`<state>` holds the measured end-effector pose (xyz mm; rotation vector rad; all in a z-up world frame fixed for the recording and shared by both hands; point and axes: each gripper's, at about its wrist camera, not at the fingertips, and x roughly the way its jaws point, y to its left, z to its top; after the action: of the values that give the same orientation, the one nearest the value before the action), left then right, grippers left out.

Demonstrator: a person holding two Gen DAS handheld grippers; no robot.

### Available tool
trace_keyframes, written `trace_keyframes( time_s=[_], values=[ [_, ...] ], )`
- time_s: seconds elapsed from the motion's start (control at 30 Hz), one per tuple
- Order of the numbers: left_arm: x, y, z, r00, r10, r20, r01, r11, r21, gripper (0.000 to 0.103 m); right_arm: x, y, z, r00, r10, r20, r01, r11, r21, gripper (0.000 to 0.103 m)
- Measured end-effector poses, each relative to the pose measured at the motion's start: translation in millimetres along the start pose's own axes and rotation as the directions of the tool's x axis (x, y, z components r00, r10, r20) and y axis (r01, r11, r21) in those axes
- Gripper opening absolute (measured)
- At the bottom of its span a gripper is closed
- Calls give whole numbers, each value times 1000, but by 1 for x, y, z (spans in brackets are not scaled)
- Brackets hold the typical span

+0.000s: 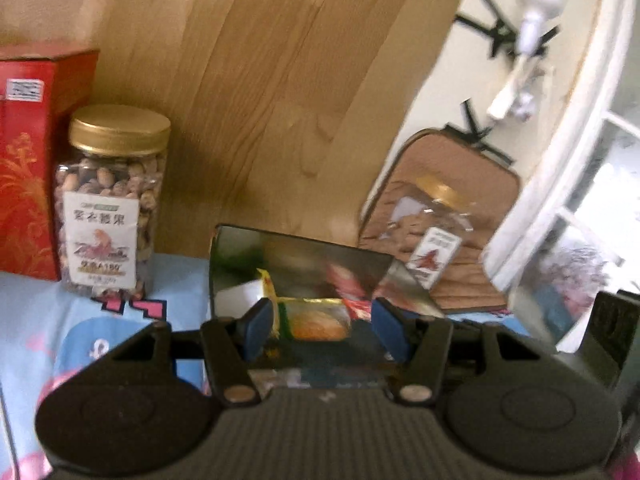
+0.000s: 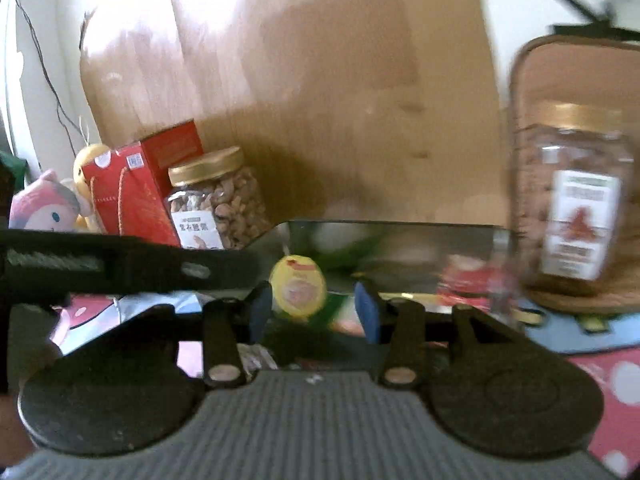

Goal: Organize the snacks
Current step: 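Pick up the clear nut bag with the right gripper and set it before the left gripper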

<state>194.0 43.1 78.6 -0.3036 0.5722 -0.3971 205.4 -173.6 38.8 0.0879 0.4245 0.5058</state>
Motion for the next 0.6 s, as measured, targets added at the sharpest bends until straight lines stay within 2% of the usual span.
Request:
trace_keyframes(
  time_s=[0.07,0.13,0.2,0.27,0.33,0.4,0.53,0.6],
  values=[
    [-23,-1,-15,999,-30,22,30,1000,3,58,-34,-14,-9,998,-23,50,21,999,25,49],
    [-38,-2,-34,999,-35,12,35,999,5,58,-61,-35,-19,995,-77,62,72,995,68,50],
    [-47,-1,-57,1000,-27,-11,27,1000,-2,58,-83,-62,-32,990,-136,42,129,983,134,50],
    [-52,3,-75,999,-22,-39,21,999,-32,58,-91,-89,-43,986,-163,-19,163,960,228,52],
    [-53,7,-89,997,-26,-73,21,997,-72,58,-88,-106,-53,986,-149,-80,166,942,291,53],
    [-55,11,-100,995,-16,-96,7,995,-96,58,-81,-112,-61,981,-137,-136,173,935,308,53],
    [-69,21,-107,995,12,-99,-24,993,-115,58,-64,-88,-68,984,-105,-145,139,960,243,49],
    [-78,25,-110,995,32,-89,-42,993,-114,58,-58,-69,-69,987,-39,-159,75,971,228,41]
  ],
)
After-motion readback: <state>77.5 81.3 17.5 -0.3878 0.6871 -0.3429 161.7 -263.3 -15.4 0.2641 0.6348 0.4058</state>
